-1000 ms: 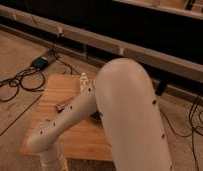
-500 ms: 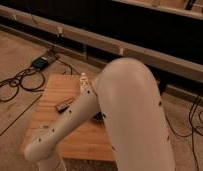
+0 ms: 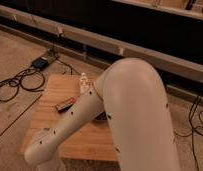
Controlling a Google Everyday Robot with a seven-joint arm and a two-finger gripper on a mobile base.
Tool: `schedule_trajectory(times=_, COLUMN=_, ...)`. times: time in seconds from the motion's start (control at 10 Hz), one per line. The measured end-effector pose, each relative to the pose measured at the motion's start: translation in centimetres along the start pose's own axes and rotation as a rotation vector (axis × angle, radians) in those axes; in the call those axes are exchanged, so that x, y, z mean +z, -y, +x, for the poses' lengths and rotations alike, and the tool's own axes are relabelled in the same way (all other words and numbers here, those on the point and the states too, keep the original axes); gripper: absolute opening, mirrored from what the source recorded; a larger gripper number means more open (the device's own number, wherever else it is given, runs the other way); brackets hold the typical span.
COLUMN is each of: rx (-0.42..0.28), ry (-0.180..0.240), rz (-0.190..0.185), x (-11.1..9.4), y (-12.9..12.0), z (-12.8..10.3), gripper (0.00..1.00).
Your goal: Drag the pepper across the table
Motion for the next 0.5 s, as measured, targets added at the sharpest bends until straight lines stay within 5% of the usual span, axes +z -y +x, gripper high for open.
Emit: schedule_trajectory(times=0.5, rx=-0.009, ry=0.003, rz=-0.013, x=-0.06, y=-0.17, z=0.13, gripper=0.0)
